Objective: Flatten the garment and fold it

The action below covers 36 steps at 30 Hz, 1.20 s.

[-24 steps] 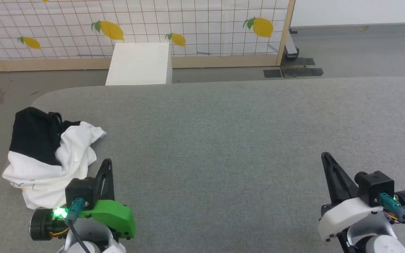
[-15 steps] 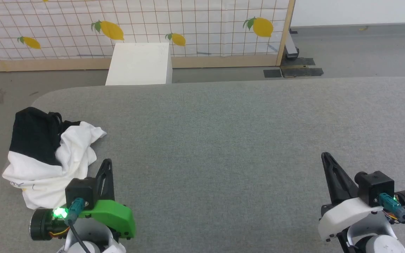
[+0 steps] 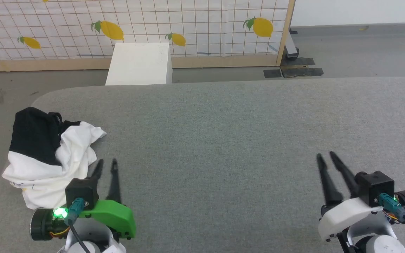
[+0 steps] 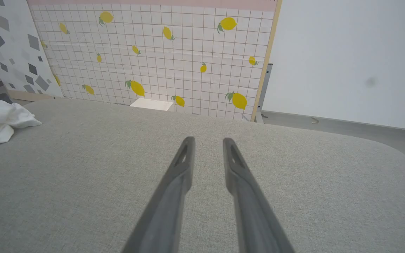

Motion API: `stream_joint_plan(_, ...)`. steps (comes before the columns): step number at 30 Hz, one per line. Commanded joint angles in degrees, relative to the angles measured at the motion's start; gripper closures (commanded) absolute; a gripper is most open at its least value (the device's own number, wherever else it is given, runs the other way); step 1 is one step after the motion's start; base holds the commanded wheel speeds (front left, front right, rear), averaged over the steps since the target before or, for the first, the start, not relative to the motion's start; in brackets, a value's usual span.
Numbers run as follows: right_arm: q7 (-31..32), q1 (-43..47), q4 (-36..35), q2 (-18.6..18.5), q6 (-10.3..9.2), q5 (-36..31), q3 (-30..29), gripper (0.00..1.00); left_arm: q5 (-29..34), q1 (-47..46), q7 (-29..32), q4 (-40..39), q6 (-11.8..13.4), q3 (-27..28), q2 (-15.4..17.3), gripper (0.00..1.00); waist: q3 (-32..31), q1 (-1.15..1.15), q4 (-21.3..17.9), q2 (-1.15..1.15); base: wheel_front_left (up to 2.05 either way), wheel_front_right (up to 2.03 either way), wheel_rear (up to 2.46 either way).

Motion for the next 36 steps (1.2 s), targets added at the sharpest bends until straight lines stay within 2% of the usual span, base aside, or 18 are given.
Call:
stream_joint_plan(1, -0.03, 0.00, -0.01, 0.00, 0.00, 0.02, 0.01, 0.00, -0.05, -0.01, -0.03, 0.02, 0.01, -0.04, 0.00, 0.00, 0.00, 0.00, 0.00, 0.00, 0.00, 0.00, 0.00)
stream_joint_plan(15, -1.28, 0.14, 0.10, 0.01, -0.01, 0.38, -0.15, 0.00, -0.74, -1.00, -1.67, 1.49, 0.69, -1.48, 0.11, 0.00, 0.08, 0.00, 1.67, 0.00, 0.00, 0.00, 0.00)
stream_joint_plan(36, -3.10, -0.33, 0.03, 0.02, -0.02, 0.24, 0.96, 0.00, -2.61, -1.34, -4.41, 2.79, 2.42, -1.97, 0.94, 0.00, 0.53, 0.00, 10.82, 0.00, 0.00, 0.00, 0.00)
